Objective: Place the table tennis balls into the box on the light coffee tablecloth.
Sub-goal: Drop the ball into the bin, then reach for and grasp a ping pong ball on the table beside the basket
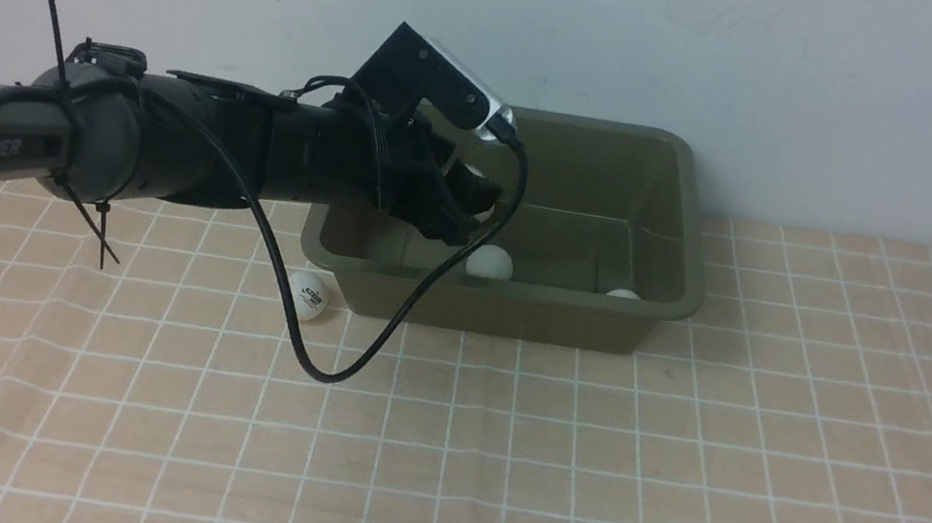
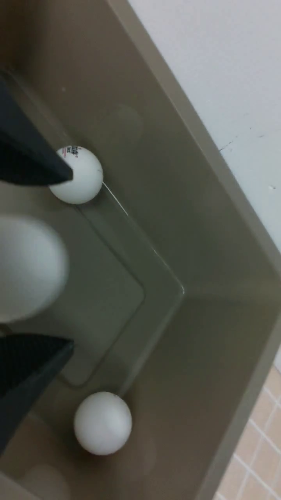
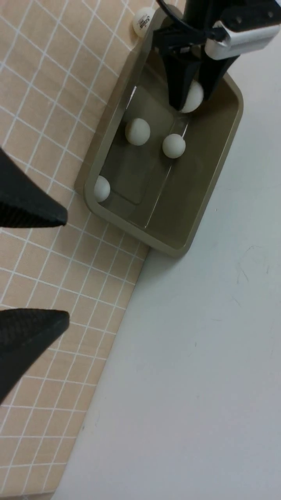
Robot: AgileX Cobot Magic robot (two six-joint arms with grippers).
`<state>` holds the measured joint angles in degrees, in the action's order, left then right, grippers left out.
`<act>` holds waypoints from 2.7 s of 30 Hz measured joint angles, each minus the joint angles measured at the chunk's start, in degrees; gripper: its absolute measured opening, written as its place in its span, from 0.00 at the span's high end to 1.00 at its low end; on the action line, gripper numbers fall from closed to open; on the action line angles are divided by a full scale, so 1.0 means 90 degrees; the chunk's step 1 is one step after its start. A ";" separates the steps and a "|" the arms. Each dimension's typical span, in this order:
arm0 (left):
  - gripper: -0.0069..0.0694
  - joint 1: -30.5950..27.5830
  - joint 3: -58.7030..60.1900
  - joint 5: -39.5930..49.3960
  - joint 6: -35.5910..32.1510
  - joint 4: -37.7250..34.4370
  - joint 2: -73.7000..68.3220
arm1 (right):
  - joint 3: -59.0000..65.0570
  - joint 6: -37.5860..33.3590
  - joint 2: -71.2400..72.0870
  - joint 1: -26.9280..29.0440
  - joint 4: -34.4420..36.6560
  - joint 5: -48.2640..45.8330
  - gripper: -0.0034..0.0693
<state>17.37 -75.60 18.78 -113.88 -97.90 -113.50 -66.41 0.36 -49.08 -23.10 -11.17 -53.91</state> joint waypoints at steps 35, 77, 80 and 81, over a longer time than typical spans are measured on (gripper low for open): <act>0.18 0.0000 0.0907 0.3389 0.5257 0.4018 0.3275 | 0.0000 0.0000 0.0000 0.0000 0.0025 0.0352 0.58; 0.18 -0.1582 -0.2134 0.4701 0.6196 0.8201 -0.0637 | 0.0000 0.0000 0.0000 0.0000 0.0031 0.0226 0.58; 0.18 -0.1551 -0.2134 0.4606 0.5946 0.8172 -0.0730 | 0.0000 0.0000 0.0000 0.0000 0.0031 0.0226 0.58; 0.18 -0.1525 -0.2134 0.4524 0.5888 0.8167 -0.0759 | 0.0000 0.0000 0.0000 0.0000 0.0031 0.0226 0.58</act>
<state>3.65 -94.81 59.50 -60.89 -24.40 -120.33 -66.41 0.36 -49.08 -23.10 -10.89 -51.88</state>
